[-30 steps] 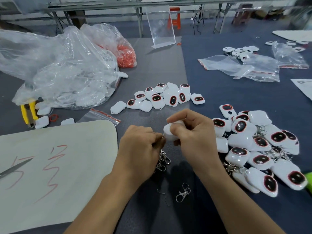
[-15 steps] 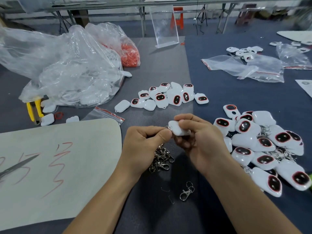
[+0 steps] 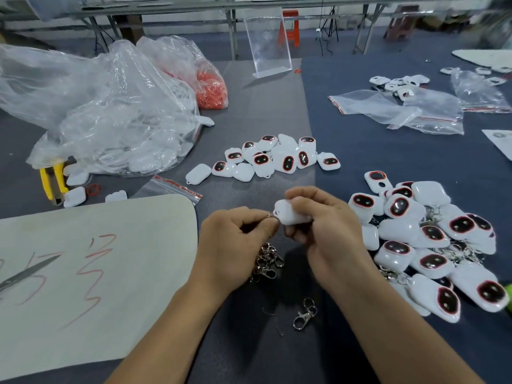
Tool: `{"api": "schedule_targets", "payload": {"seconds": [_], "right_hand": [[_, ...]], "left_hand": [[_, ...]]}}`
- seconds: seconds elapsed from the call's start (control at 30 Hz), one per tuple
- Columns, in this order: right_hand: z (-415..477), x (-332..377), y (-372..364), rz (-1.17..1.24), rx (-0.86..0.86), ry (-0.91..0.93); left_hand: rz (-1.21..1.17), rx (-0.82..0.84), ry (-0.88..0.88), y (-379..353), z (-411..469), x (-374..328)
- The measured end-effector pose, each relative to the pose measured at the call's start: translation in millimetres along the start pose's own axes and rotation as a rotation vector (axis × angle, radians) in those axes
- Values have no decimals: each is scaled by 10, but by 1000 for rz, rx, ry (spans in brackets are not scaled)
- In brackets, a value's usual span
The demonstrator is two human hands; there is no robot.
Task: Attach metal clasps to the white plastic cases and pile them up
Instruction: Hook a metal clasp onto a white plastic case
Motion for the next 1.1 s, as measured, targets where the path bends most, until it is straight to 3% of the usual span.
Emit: {"api": "schedule_targets", "payload": {"seconds": [0.1, 0.23, 0.33, 0.4, 0.47, 0.5, 0.57, 0.63, 0.7, 0.73, 0.8, 0.9, 1.0, 1.07, 1.1], "right_hand": [[5, -21, 2, 158, 5, -125], [6, -25, -26, 99, 14, -46], [-49, 49, -11, -415, 32, 393], [-189, 51, -113, -833, 163, 730], [-251, -10, -175, -971, 237, 835], [-236, -13, -173, -934, 218, 797], [-130, 18, -104, -660, 104, 555], [-7, 27, -9, -255, -27, 225], [44, 7, 45, 60, -56, -51], [47, -8, 47, 143, -48, -140], [43, -41, 42, 149, -13, -196], [57, -16, 50, -133, -14, -1], [-73, 64, -22, -592, 53, 476], [-220, 44, -142, -820, 155, 721], [-243, 27, -175, -858, 173, 758]], "left_hand": [[-260, 132, 94, -76, 9, -43], [-266, 40, 99, -46, 15, -33], [218, -64, -84, -24, -2, -58], [553, -105, -277, -31, -30, -120], [639, -134, -384, -35, -65, -130], [646, -146, -378, -24, -58, -105], [599, -170, -268, -19, -38, -47], [311, -117, -83, -15, -21, -40], [-161, 38, 100, -87, -4, -62], [-308, 99, 150, -113, -3, -71], [-326, 138, 120, -125, -17, -80], [-9, 5, -21, -67, -46, -85], [440, -68, -276, -71, -53, -130], [535, -76, -394, -84, -79, -126], [543, -81, -394, -76, -85, -107]]}}
Point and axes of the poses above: each hand's wrist, its own z-axis towards the middle knuckle, its own y-axis out of the back of the hand, x = y × z, the point moved 3 cm from there along z, towards the middle knuckle, and after that the axes turned 10 degrees about y, right-handed, at the moved point
